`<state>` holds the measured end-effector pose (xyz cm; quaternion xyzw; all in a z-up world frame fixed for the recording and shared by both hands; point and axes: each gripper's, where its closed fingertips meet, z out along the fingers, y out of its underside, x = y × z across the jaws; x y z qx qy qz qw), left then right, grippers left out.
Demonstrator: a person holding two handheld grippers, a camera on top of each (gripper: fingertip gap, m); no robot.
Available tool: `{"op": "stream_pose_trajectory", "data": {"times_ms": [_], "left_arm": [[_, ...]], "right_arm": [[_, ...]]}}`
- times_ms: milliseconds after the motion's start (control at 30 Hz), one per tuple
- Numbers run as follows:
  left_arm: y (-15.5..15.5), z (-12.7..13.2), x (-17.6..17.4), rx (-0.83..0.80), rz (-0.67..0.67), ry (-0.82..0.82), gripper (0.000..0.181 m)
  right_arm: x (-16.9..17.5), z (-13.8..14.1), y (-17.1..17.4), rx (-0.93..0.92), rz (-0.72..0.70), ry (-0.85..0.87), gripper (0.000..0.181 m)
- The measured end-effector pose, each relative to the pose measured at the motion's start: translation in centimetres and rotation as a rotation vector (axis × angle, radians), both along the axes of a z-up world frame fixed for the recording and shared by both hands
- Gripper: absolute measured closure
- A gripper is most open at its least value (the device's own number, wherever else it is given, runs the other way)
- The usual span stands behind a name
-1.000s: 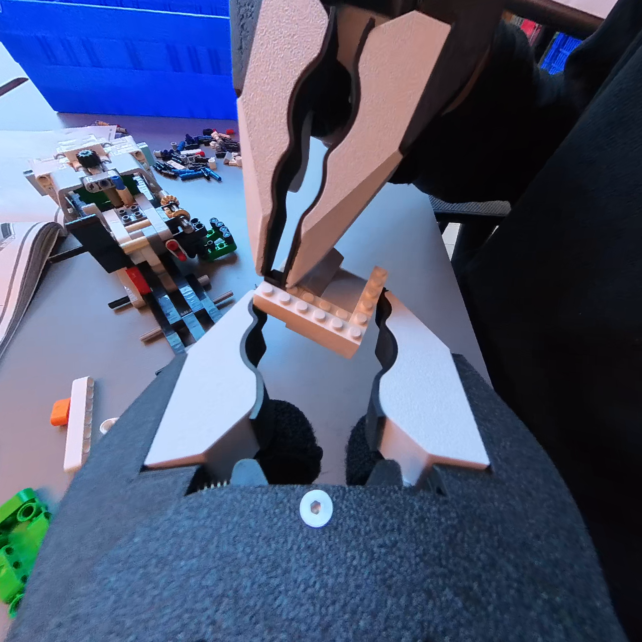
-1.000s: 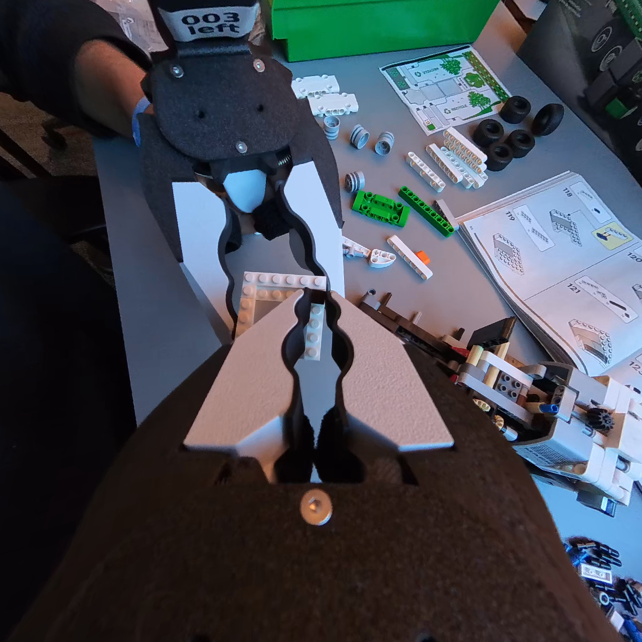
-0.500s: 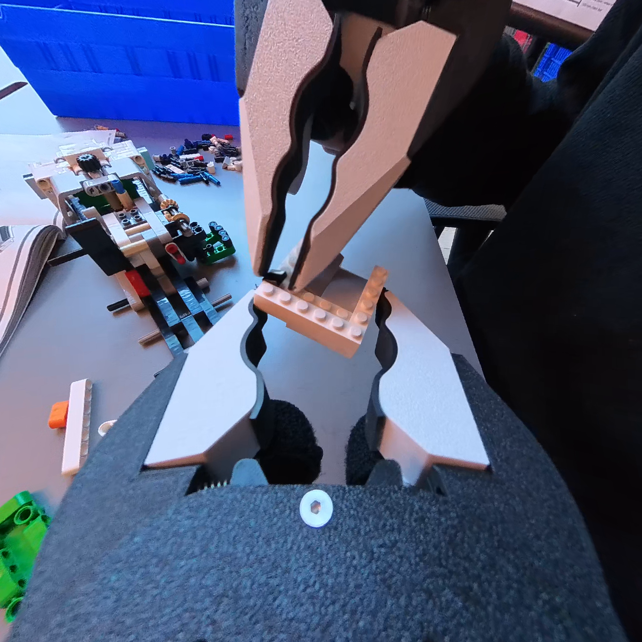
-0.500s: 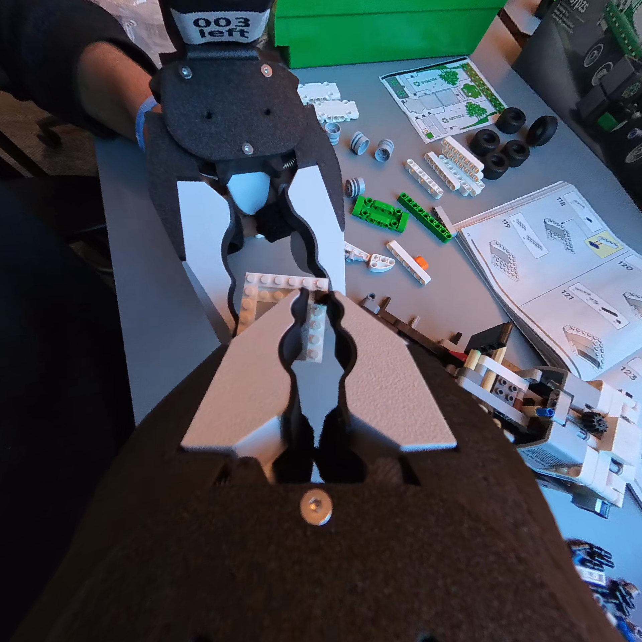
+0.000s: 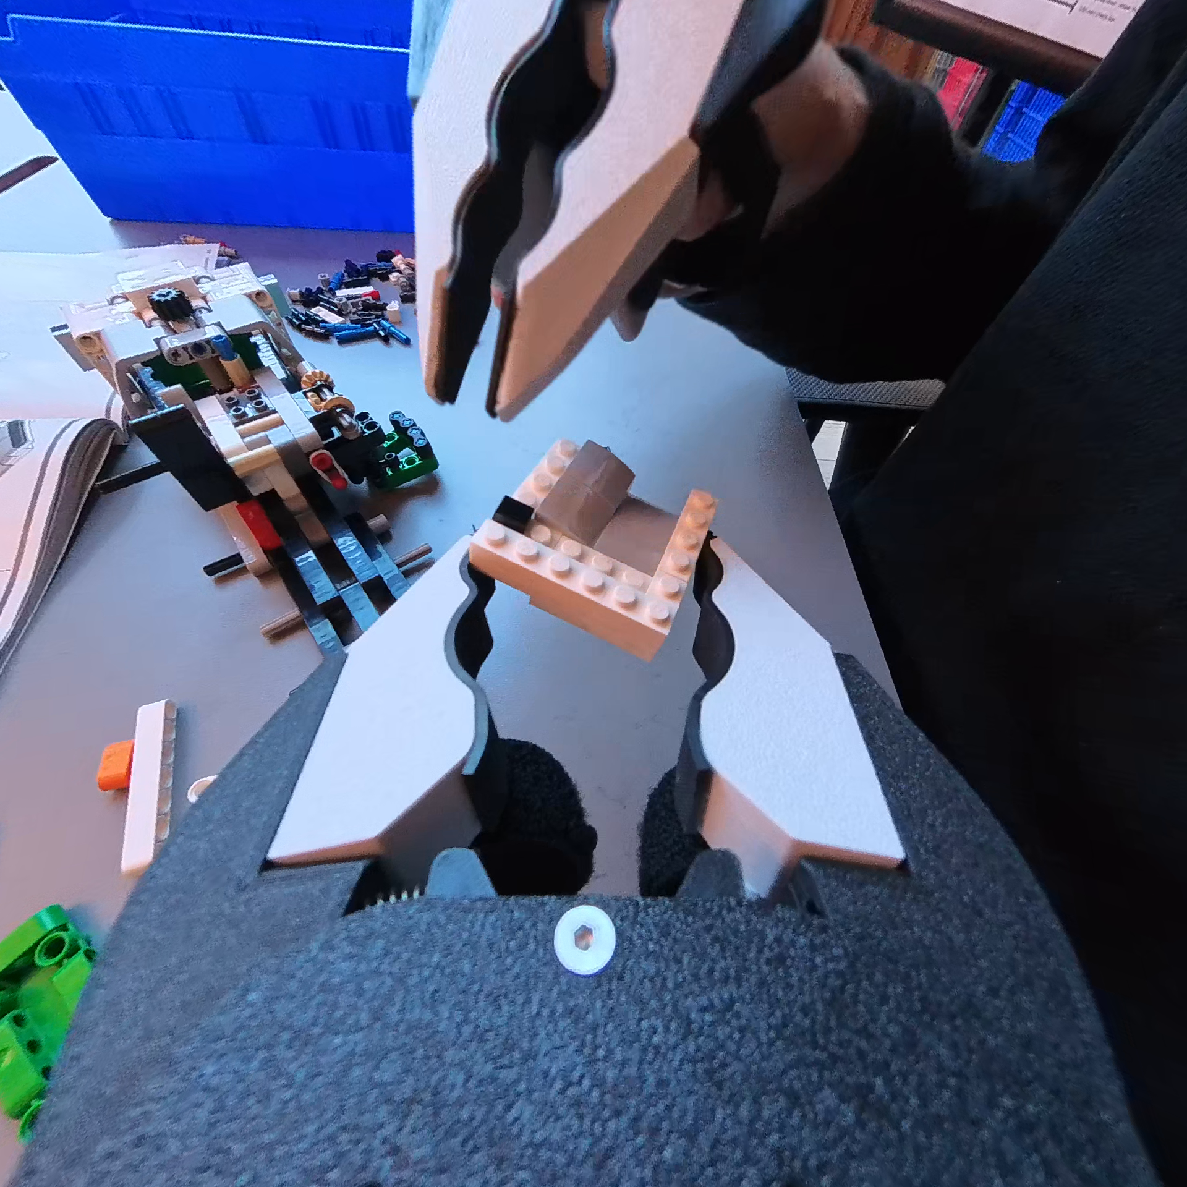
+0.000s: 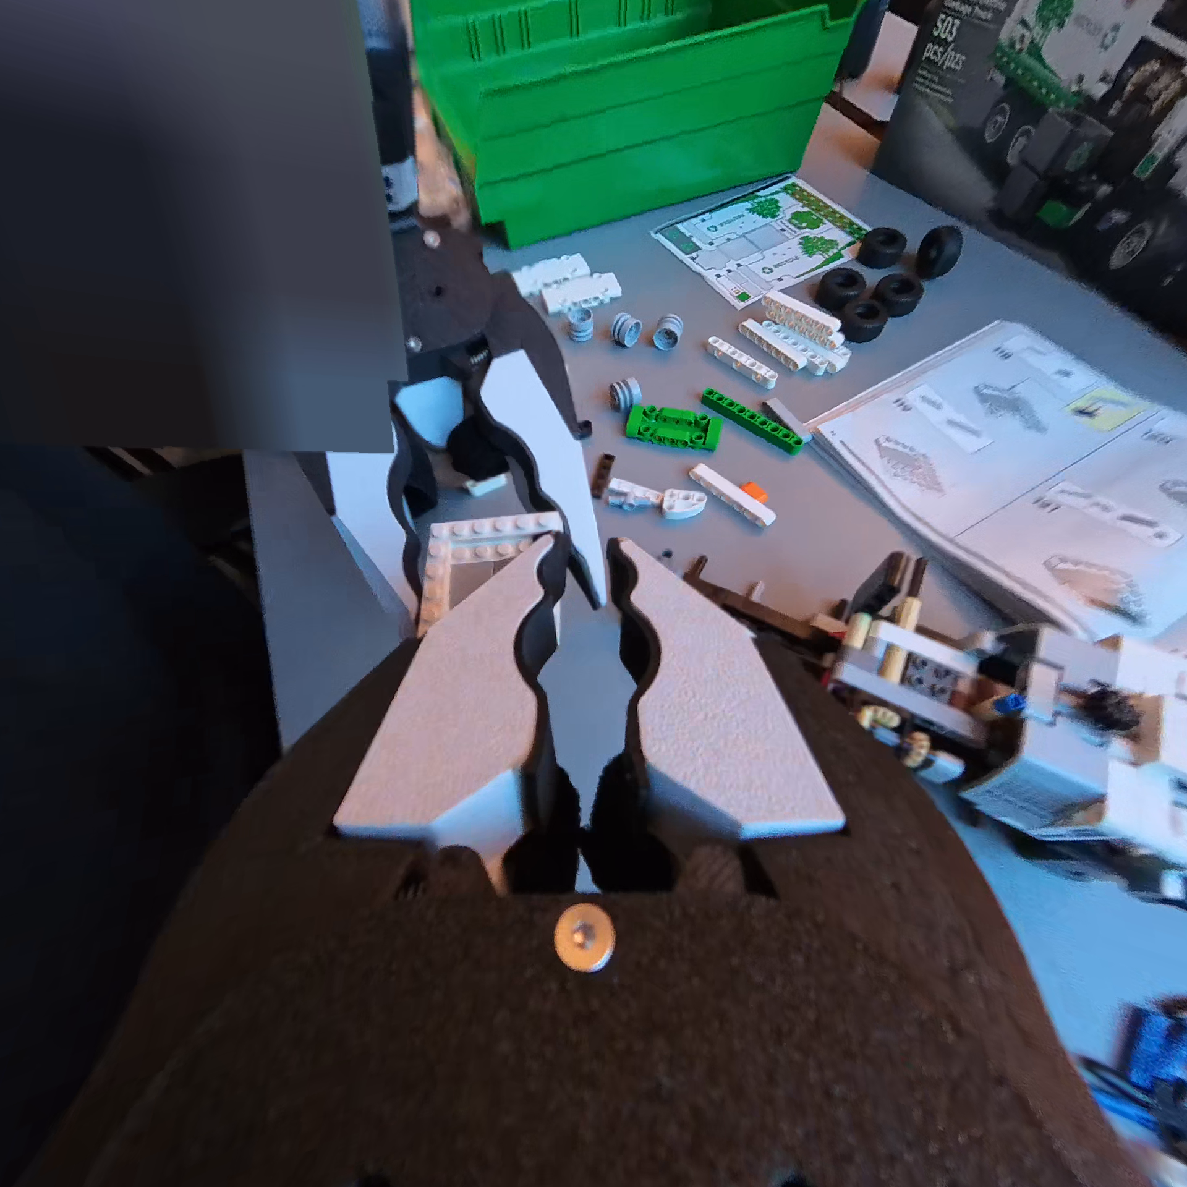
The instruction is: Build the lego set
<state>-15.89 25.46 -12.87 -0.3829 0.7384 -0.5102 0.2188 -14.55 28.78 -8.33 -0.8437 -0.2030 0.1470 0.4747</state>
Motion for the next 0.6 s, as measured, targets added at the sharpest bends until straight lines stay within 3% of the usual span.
{"op": "stream_pose_trajectory", "data": {"times_ms": [167, 333, 433, 600], "left_arm": [[-0.1, 0.1, 0.0, 0.002, -0.002, -0.005, 0.119], [-0.1, 0.1, 0.0, 0.002, -0.005, -0.007, 0.119], [-0.1, 0.0, 0.0, 0.012, -0.002, -0.013, 0.12], [0.2, 0.1, 0.2, 0.033, 0.018, -0.032, 0.12]], "right_arm": [[0.0, -0.1, -0.6, -0.042, 0.025, 0.331, 0.162], [0.1, -0.3, -1.0, -0.088, 0.017, 0.515, 0.153], [0.9, -1.8, -1.0, -0.192, -0.05, 0.574, 0.153], [0.0, -1.7, -0.8, -0.26, -0.048, 0.814, 0.147]]}}
